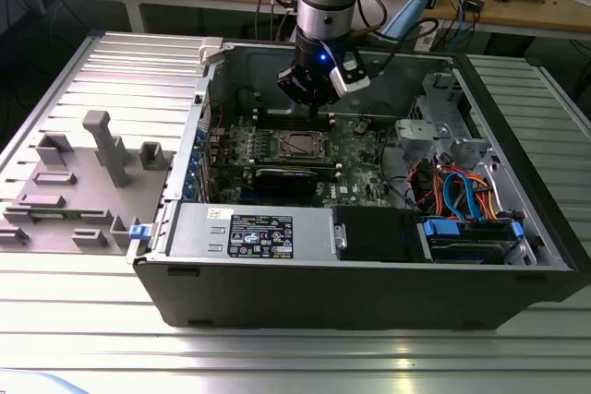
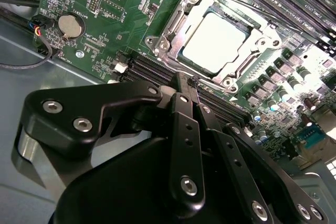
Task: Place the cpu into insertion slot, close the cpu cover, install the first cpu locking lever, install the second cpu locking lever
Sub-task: 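Install the second cpu locking lever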
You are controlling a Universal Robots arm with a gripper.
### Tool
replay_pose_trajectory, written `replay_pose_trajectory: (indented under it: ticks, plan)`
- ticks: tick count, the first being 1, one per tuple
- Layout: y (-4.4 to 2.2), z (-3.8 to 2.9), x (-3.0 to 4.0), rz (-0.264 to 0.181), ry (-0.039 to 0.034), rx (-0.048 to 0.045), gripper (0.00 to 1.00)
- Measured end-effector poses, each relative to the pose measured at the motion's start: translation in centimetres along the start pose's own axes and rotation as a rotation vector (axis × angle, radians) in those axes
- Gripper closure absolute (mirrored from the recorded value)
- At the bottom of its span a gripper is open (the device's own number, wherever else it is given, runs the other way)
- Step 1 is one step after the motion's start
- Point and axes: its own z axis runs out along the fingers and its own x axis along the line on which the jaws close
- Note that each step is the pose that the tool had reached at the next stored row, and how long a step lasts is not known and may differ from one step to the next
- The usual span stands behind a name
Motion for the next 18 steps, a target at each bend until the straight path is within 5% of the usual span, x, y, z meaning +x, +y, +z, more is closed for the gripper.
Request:
replay_pose_trajectory:
  ticks: [5,6,7,18]
  plan:
    - [-0.09,-0.07,0.0,0.0,0.0003,0.0003,0.89]
    - [-0.04,-1.07,-0.02,0.0,0.0001,0.0039,0.89]
    - [-0.03,-1.2,-0.03,0.0,0.0001,0.0038,0.89]
    - [-0.17,-1.29,-0.03,0.0,0.0001,0.0038,0.89]
